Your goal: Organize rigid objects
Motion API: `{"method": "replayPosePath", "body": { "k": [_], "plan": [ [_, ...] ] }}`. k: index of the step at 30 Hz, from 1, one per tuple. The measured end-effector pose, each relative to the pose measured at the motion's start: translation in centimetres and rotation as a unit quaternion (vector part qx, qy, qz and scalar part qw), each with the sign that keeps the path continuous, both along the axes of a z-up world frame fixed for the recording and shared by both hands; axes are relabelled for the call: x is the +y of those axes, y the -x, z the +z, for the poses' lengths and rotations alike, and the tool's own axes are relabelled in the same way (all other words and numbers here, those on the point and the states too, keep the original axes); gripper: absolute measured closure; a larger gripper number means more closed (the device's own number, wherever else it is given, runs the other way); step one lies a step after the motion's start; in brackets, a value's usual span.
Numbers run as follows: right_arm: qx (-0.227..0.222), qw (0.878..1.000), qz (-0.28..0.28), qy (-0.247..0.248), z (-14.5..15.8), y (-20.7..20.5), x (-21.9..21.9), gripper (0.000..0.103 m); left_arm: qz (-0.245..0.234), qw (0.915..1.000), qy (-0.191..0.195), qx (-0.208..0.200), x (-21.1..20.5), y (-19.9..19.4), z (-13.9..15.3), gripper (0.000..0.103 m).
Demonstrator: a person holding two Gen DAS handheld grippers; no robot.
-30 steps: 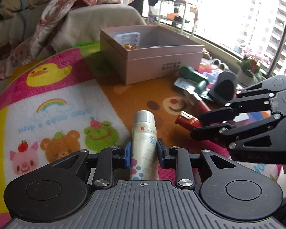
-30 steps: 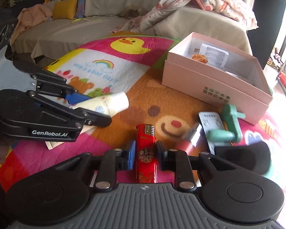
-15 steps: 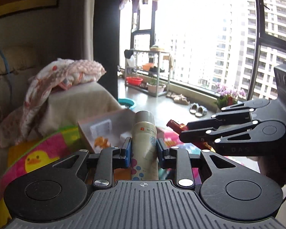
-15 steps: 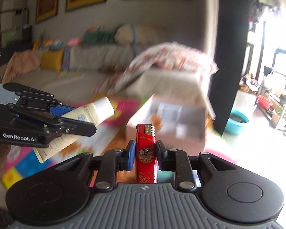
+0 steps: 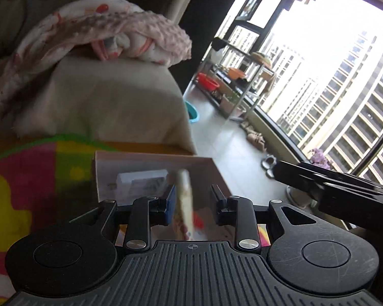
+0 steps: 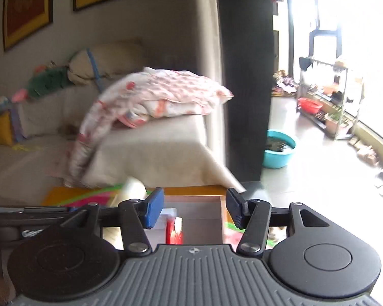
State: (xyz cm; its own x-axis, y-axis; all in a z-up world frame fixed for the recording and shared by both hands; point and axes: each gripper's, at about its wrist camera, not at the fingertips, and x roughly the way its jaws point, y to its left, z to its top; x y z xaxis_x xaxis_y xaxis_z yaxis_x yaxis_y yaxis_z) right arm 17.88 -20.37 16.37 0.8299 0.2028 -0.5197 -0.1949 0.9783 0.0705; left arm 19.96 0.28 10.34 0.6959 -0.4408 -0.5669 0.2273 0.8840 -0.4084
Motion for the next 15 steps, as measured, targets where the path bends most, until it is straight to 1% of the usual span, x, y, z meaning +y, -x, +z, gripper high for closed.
{"method": "replayPosePath", "body": {
  "k": [1,2,4,6,8,10,12,13,15],
  "plan": [
    [0.004,1.0,0.001,0.002,-0.7,0.4,-0.6,0.048,0.0,0.9999,-0.007,-0.009,0.0,0.0,-0.6,0.072],
    [0.01,1.0,0.005,-0.004,-1.4,1.1,-1.5,0.046,0.0,0.9998,-0.006,-0.02,0.3,0.2,-1.0,0.072],
    [0.02,1.0,0.012,-0.02,-3.0,3.0,-3.4,0.036,0.003,0.9991,0.005,-0.041,1.0,1.3,-1.4,0.072],
    [0.022,0.999,0.016,-0.022,-4.9,6.1,-5.1,0.029,0.005,0.9978,0.007,-0.066,1.7,3.8,-1.4,0.072],
    [0.02,1.0,0.015,-0.001,-7.0,8.9,-6.2,0.027,-0.001,0.9967,-0.001,-0.081,1.8,6.6,-1.8,0.072],
    [0.017,0.999,0.011,0.032,-9.2,11.3,-6.5,0.026,-0.009,0.9967,-0.005,-0.08,1.7,10.4,-2.4,0.072],
    [0.016,0.998,0.002,0.061,-11.1,13.3,-6.6,0.026,-0.021,0.9978,-0.002,-0.063,1.4,13.0,-3.7,0.072],
    [0.016,0.998,0.001,0.067,-11.9,14.0,-6.5,0.026,-0.03,0.9981,0.002,-0.054,1.1,14.3,-4.6,0.072],
    [0.02,0.998,-0.006,0.06,-13.0,15.4,-6.2,0.026,-0.042,0.9982,0.01,-0.043,0.6,16.2,-5.7,0.072]
  ]
}}
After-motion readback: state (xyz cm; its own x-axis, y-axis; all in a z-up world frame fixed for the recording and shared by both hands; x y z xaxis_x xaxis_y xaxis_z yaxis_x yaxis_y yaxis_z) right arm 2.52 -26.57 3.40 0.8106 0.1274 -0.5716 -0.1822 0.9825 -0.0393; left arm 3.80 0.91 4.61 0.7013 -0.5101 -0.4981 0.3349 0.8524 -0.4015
